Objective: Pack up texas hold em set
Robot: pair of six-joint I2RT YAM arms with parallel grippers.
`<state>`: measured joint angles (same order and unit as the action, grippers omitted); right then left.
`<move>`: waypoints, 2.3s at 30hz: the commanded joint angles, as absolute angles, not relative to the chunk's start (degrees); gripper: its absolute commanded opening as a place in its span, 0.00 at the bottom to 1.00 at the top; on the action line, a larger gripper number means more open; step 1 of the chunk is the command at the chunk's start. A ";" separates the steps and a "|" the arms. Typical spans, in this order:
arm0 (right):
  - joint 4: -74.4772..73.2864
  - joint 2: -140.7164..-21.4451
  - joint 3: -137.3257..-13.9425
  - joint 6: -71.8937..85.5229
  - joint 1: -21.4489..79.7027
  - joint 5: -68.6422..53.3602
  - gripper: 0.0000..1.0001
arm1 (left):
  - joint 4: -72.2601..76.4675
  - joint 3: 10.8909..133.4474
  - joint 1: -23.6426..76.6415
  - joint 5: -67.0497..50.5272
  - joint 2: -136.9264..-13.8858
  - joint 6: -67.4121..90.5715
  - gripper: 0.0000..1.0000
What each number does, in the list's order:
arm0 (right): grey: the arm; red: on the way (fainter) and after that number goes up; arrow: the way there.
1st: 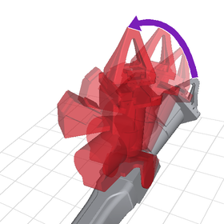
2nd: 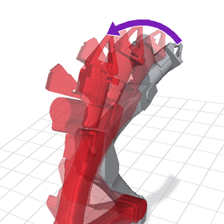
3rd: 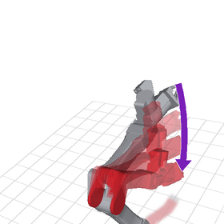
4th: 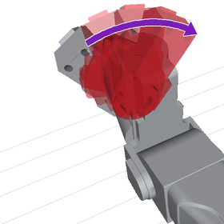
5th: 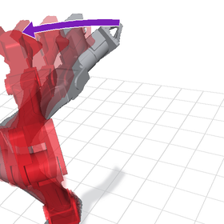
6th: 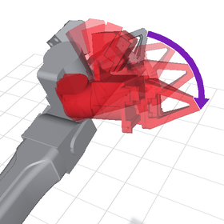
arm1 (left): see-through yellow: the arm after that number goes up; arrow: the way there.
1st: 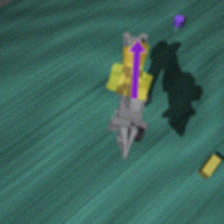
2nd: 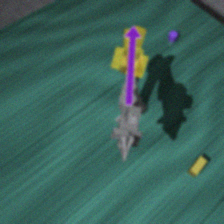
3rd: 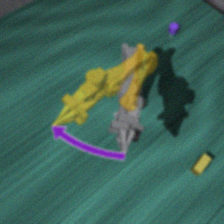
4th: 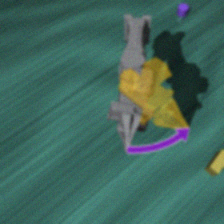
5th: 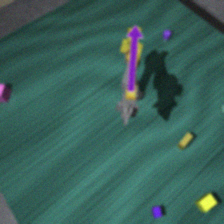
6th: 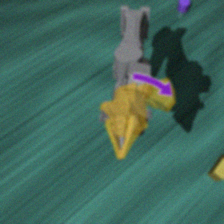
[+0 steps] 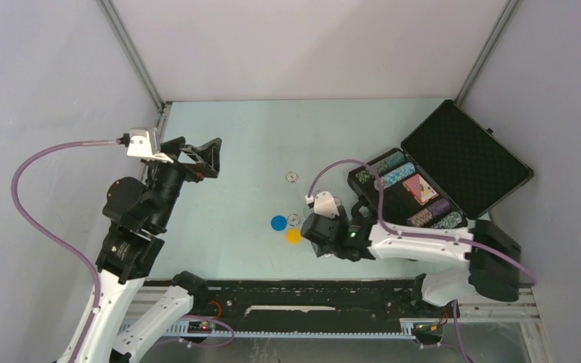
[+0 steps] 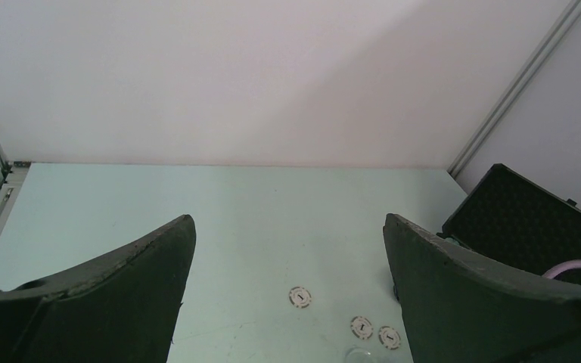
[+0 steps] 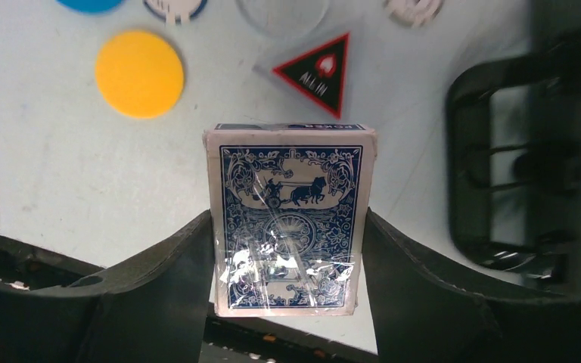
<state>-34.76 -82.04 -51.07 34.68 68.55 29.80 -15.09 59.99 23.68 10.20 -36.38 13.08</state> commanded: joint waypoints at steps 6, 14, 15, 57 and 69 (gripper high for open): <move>-30.29 -61.08 -53.14 10.44 53.01 27.77 0.51 | -13.41 58.55 25.39 9.96 -35.30 13.89 1.00; -28.55 -51.28 -52.63 -7.99 34.10 16.40 0.50 | -13.60 58.85 26.67 10.86 -33.92 13.59 1.00; -29.21 -51.56 -52.77 -9.58 32.51 15.66 0.49 | -13.62 58.89 26.78 10.86 -33.74 13.58 1.00; -50.62 -88.59 -66.40 -18.85 16.25 9.30 0.48 | -13.39 58.29 30.15 11.91 -34.59 11.58 1.00; -46.98 -91.29 -66.19 -20.19 15.73 8.33 0.48 | -13.20 58.07 30.14 11.71 -34.93 11.34 1.00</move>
